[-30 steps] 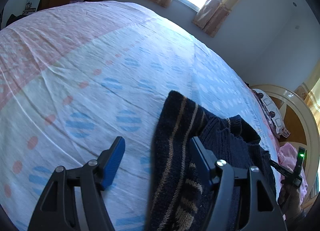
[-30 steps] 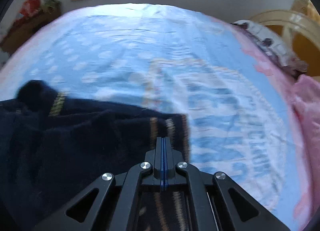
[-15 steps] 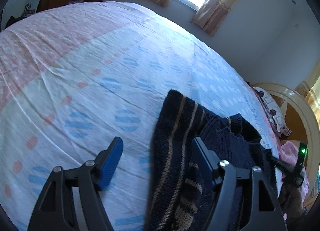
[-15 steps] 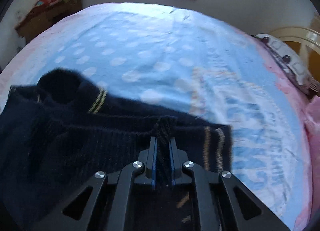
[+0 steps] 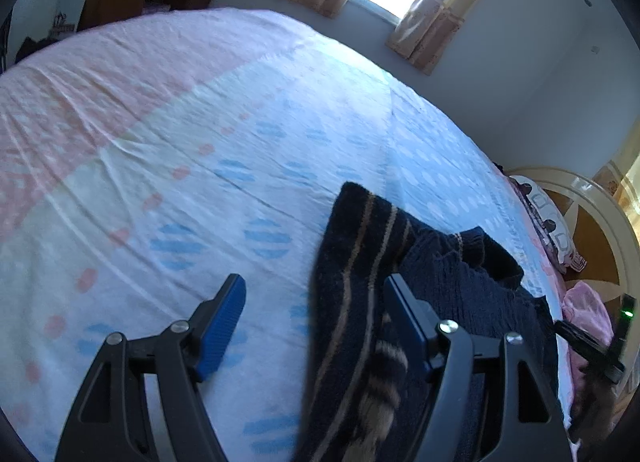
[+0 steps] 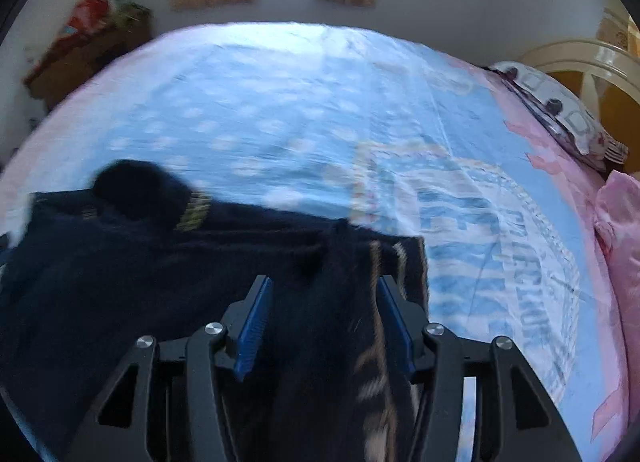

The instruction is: Fold small clothes

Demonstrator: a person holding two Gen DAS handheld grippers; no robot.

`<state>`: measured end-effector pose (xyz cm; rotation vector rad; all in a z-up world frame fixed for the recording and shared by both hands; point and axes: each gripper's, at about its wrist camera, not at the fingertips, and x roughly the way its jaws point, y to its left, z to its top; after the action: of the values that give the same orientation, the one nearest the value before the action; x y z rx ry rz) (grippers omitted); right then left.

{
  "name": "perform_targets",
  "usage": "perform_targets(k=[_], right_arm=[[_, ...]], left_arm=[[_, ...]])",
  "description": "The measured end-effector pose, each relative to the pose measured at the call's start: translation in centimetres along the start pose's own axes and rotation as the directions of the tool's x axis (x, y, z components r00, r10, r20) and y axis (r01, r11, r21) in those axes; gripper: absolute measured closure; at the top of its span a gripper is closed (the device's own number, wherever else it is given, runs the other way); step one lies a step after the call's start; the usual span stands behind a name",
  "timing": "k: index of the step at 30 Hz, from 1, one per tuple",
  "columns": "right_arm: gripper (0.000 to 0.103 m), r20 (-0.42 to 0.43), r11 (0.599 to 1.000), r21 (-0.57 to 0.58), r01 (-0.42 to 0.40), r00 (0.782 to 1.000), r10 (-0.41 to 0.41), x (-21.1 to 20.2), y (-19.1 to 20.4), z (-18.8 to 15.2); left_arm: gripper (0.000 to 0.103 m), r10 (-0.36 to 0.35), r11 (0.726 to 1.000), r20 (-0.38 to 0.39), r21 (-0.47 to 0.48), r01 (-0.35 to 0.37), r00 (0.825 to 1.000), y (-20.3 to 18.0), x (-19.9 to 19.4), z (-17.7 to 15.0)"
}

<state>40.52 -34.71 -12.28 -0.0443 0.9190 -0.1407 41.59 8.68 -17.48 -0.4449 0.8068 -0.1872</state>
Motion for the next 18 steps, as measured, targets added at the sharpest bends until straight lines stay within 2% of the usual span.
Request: perform_targets(k=[4,6,9,11,12,14,16,18], right_arm=[[0.048,-0.004,0.985,-0.023,-0.170,0.985,0.170,-4.7,0.5,-3.7],[0.048,-0.021,0.976,-0.064,-0.209,0.978,0.208,-6.4,1.1,-6.5],[0.048,-0.054,0.976,-0.095,-0.195,0.980,0.191,-7.2,1.4,-10.2],[0.048,-0.157,0.984,-0.072,-0.161,0.976,0.148,-5.6,0.8,-12.8],[0.048,-0.177,0.986,-0.050,-0.160,0.973,0.149,-5.0,0.2,-13.6],[0.048,-0.138,0.981,0.002,-0.194,0.972,0.192,-5.5,-1.0,-14.4],[0.048,-0.142,0.982,0.014,-0.188,0.972,0.188,-5.8,-1.0,-14.3],[0.048,-0.134,0.986,0.012,-0.164,0.977,0.164,-6.5,-0.5,-13.8]], left_arm=[[0.027,-0.008,0.999,0.038,0.050,0.006,0.999,-0.9,-3.0,-1.2],[0.019,0.015,0.994,0.042,0.107,-0.019,0.999,-2.0,-4.1,-2.4],[0.016,0.061,0.978,0.024,0.196,-0.064,0.998,-2.7,-4.2,-4.1],[0.016,0.108,0.968,-0.022,0.230,-0.100,0.994,-2.5,-3.6,-5.2],[0.016,0.140,0.965,-0.046,0.231,-0.126,0.989,-2.1,-3.3,-5.6],[0.016,0.151,0.965,-0.051,0.223,-0.137,0.987,-1.6,-3.6,-6.0],[0.015,0.176,0.960,-0.043,0.226,-0.162,0.983,-1.6,-4.0,-6.0],[0.010,0.199,0.954,-0.034,0.237,-0.185,0.979,-1.5,-4.0,-6.1]])
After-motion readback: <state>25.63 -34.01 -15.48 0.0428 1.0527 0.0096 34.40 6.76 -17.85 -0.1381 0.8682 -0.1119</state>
